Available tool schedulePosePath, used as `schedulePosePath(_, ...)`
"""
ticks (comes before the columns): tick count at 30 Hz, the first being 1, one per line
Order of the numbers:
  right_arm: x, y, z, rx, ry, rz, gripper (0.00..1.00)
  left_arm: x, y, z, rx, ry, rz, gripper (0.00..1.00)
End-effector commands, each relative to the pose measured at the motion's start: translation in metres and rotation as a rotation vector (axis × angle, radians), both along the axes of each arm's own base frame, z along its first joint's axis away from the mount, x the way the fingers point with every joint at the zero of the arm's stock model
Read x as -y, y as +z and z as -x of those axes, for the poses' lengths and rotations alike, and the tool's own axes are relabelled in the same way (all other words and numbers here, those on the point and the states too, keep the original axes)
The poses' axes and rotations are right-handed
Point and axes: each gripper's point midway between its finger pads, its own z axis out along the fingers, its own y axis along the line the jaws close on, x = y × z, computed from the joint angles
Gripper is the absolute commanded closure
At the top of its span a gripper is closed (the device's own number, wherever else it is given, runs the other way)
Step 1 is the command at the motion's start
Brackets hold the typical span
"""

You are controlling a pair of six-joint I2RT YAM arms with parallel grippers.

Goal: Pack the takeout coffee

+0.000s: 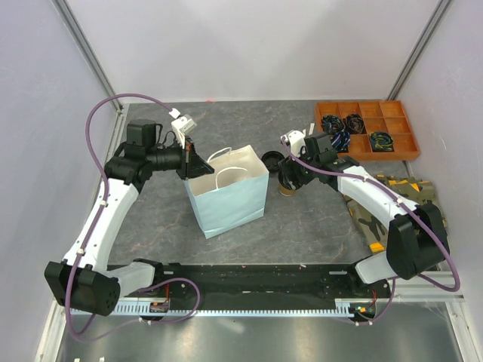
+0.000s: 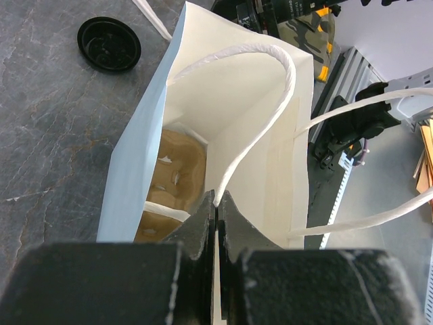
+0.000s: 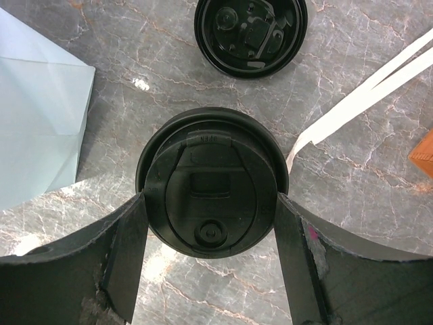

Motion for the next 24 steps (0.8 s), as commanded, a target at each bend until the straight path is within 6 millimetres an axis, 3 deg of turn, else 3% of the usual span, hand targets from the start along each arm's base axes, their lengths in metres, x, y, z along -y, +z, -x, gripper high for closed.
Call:
schedulePosePath(1,-0.007,0.004,-0.008,0.036,-0.005,-0.042,0.28,0.003,0.014,-0.004,0.037,-0.007,0.023,0.98)
schedulePosePath(8,-0.008,0.000,-0.011,0.034,-0.013,-0.042,0.22,0.003,0.014,-0.004,0.037,-0.007,0.021,0.98)
schedulePosePath(12,-0.007,0.002,-0.013,0.038,-0.020,-0.038,0.09,0.003,0.015,-0.003,0.037,-0.008,0.021,0.98)
schedulePosePath(17,-0.007,0.003,-0.014,0.045,-0.016,-0.040,0.08,0.002,0.013,-0.004,0.030,-0.008,0.018,0.98)
schedulePosePath(24,-0.014,0.020,-0.017,0.119,-0.024,-0.136,0.09,0.002,0.014,-0.003,0.035,-0.010,0.018,0.98)
